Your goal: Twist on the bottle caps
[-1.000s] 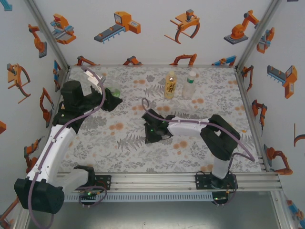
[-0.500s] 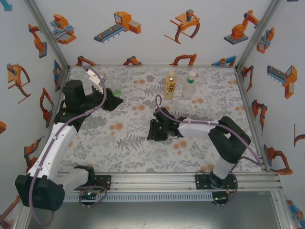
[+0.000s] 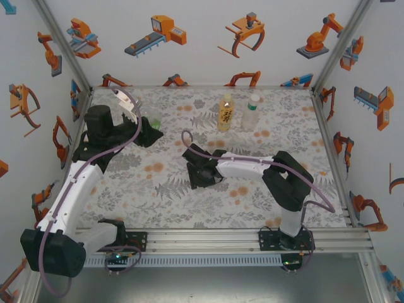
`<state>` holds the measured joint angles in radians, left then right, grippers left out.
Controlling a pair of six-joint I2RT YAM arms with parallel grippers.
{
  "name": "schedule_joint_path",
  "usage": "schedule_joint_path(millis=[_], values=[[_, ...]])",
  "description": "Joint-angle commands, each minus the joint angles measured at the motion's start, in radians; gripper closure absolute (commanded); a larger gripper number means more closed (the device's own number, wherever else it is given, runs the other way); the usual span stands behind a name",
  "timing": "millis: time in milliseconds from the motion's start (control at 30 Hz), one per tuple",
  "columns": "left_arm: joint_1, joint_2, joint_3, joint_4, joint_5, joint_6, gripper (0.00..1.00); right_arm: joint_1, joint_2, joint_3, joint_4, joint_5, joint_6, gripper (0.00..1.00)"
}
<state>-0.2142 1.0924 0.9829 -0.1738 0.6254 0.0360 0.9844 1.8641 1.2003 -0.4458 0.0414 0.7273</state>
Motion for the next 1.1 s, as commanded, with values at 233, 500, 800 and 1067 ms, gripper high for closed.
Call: schedule_joint_path(millis=[233, 500, 800, 1067], values=[[0.007, 0.011, 0.04, -0.001, 0.022, -0.015, 1.0, 0.074, 0.105, 0.117, -0.247, 0.139, -0.061, 0.54], [0.007, 0.015, 0.043, -0.007, 0.024, -0.015, 1.0, 0.077, 0.104, 0.125, -0.251, 0.147, -0.062, 0.58], [0.007, 0.016, 0.043, -0.008, 0.024, -0.014, 1.0, 0.078, 0.105, 0.127, -0.256, 0.146, -0.061, 0.6], [0.007, 0.017, 0.044, -0.012, 0.023, -0.014, 1.0, 0.079, 0.102, 0.128, -0.251, 0.144, -0.06, 0.66]])
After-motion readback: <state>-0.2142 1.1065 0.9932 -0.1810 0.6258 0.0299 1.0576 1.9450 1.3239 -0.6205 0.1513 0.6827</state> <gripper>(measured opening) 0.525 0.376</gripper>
